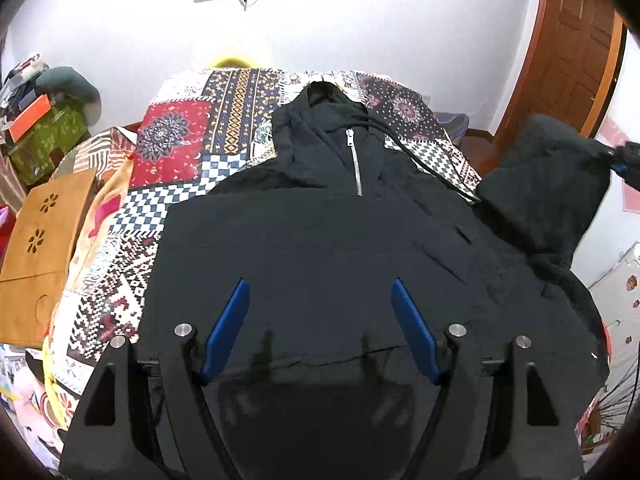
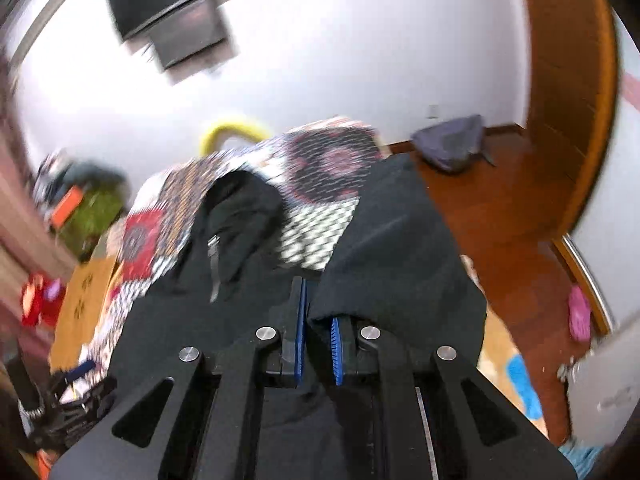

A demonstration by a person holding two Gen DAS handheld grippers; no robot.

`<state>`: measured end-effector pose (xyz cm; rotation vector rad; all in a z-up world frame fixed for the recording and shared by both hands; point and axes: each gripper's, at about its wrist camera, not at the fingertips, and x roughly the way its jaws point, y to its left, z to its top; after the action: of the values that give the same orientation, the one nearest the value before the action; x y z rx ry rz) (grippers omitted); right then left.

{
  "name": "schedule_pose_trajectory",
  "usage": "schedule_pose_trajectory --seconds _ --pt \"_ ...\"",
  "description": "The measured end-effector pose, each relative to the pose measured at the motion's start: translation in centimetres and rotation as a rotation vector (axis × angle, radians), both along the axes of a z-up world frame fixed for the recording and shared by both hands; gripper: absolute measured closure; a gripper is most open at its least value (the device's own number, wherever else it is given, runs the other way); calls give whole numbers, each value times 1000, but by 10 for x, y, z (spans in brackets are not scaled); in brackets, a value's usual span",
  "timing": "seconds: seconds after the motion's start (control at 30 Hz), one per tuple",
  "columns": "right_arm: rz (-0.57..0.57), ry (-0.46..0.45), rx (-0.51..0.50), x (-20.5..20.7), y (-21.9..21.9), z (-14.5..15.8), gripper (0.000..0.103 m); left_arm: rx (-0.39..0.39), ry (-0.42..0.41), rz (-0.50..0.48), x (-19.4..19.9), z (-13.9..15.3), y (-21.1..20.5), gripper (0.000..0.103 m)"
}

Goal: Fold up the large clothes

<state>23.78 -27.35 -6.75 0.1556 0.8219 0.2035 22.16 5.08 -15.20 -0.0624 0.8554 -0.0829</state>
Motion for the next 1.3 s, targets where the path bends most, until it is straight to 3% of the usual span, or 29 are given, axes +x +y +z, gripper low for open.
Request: schedule_pose_trajectory --seconds 0.17,0.37,0.5,0.6,0.87,1.0,1.3 --pt "138 137 -17 2 58 -53 93 3 -10 0 -14 3 11 30" --pt "262 331 -114 -5 104 -115 90 7 7 -4 -26 -2 20 30" --pt "264 390 -143 -12 107 -126 87 3 17 -3 -31 -7 22 30" --pt "265 417 -90 -13 104 -118 77 -4 25 -3 -31 -9 21 30" --pt "241 292 -8 -27 81 -73 69 -2 17 -16 -28 -4 9 30" --pt "155 220 17 -27 46 -57 58 9 6 -28 -25 1 -1 30" --pt "-100 244 117 -11 -46 -72 56 26 11 -62 -12 0 -26 30"
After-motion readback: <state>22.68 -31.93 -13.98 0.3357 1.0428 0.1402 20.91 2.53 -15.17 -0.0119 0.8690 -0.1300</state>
